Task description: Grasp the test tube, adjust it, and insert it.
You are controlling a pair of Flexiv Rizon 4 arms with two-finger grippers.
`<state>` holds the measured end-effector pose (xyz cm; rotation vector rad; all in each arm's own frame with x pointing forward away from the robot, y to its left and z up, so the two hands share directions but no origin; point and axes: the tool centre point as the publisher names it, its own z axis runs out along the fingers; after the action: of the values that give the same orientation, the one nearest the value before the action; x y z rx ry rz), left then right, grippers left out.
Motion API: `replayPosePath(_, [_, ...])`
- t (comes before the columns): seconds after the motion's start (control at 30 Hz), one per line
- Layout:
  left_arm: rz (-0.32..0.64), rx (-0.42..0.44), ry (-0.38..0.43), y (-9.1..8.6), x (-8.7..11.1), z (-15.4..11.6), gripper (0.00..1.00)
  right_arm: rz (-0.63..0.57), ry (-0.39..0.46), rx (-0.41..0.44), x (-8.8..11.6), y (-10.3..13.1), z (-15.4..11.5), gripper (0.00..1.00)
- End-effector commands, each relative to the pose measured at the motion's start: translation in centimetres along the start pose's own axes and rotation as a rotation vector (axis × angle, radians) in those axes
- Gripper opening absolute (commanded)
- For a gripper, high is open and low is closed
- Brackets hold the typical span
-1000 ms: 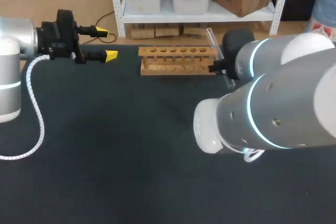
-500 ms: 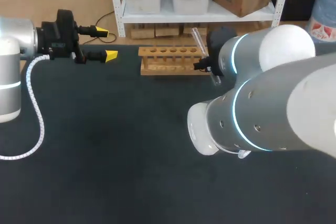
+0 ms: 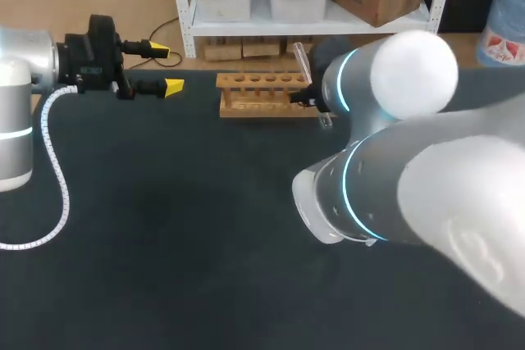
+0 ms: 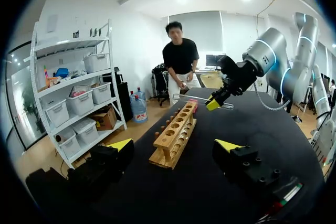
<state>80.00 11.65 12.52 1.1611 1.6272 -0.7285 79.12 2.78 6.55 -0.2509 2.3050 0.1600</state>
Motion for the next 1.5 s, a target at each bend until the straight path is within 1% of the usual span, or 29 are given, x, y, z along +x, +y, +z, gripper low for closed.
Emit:
replayPosePath(0.03, [0.004, -0.004, -0.007, -0.1, 0.2, 0.0, 1.0, 0.007, 0.006, 0.053, -0.2, 0.8, 0.6, 0.0])
replayPosePath(0.3, [0.004, -0.004, -0.007, -0.1, 0.2, 0.0, 1.0, 0.019, 0.023, 0.066, -0.1, 0.9, 1.6, 0.0])
replayPosePath(0.73, [0.004, -0.004, -0.007, -0.1, 0.2, 0.0, 1.0, 0.003, 0.033, 0.086, -0.4, 0.4, 2.6, 0.0])
replayPosePath(1.2, [0.004, -0.004, -0.007, -0.1, 0.2, 0.0, 1.0, 0.009, 0.065, 0.088, 0.2, 0.3, 3.5, 0.0])
replayPosePath(1.5, [0.004, -0.004, -0.007, -0.1, 0.2, 0.0, 1.0, 0.012, 0.096, 0.074, 0.5, 0.3, 4.0, 0.0])
